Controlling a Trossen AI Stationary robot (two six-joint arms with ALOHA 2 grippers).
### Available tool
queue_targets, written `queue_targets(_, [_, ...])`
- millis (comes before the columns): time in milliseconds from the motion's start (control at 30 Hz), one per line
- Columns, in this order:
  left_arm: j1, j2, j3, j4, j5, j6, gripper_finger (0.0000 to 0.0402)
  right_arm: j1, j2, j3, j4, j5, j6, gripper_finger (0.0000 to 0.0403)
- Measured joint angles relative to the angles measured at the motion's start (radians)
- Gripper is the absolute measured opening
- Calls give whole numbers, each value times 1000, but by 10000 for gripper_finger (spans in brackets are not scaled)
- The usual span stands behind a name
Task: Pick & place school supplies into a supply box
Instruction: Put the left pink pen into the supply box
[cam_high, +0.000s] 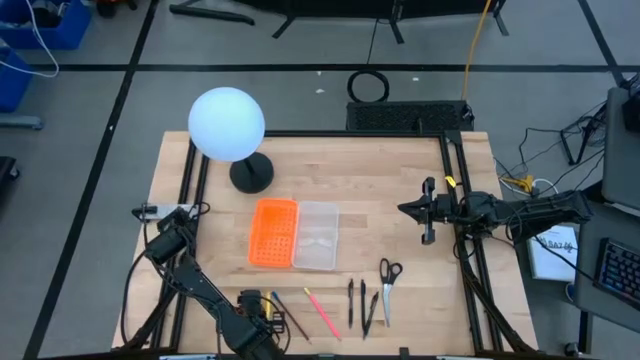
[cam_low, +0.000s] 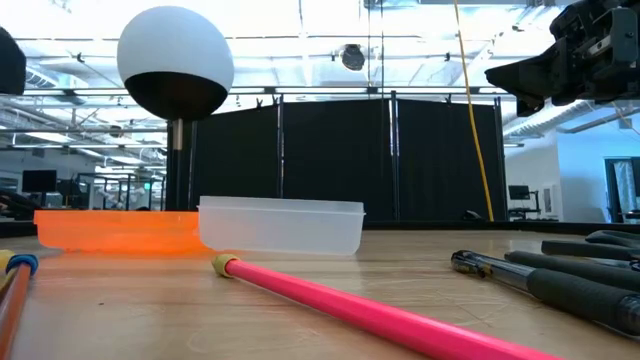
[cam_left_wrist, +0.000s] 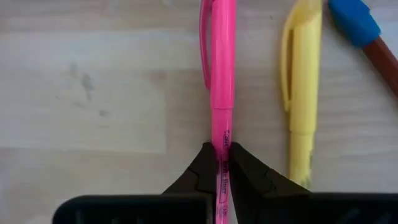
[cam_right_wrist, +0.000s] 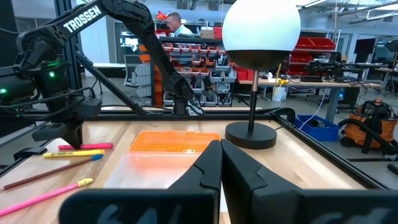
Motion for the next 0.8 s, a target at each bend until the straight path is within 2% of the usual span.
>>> queue_targets(267, [1,3,101,-153,-30,-1,23,0,0,0,0,0,0,0])
queue_targets(433, [3,3,192,-212,-97,15,24,0,0,0,0,0,0,0])
queue_targets(667, [49,2,374,-260,-296,180,24,0,0,0,0,0,0,0])
queue_targets(800, [126,1,483,-325,-328,333,24,0,0,0,0,0,9,0])
